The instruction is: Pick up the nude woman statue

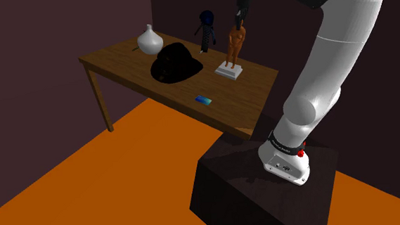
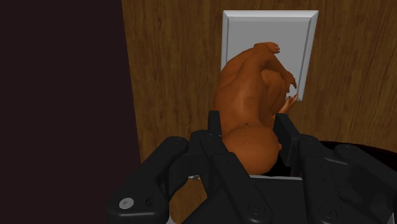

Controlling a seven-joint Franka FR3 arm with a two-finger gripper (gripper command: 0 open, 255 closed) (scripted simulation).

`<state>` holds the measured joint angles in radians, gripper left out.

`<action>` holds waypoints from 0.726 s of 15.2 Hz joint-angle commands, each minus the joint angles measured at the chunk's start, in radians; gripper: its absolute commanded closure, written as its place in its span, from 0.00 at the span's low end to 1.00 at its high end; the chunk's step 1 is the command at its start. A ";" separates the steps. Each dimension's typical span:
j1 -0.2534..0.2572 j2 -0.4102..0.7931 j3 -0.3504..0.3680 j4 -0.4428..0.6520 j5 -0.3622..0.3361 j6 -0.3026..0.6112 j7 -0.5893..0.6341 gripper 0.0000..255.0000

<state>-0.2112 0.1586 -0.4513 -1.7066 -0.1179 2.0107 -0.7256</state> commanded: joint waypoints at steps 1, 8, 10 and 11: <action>0.000 0.000 0.000 0.000 0.000 0.000 0.000 1.00; 0.000 -0.004 0.000 0.036 0.000 -0.039 -0.005 1.00; 0.000 -0.004 0.000 0.062 0.001 -0.065 -0.009 1.00; 0.000 -0.004 0.000 0.075 0.002 -0.078 -0.011 1.00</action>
<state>-0.2115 0.1559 -0.4516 -1.6458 -0.1161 1.9462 -0.7347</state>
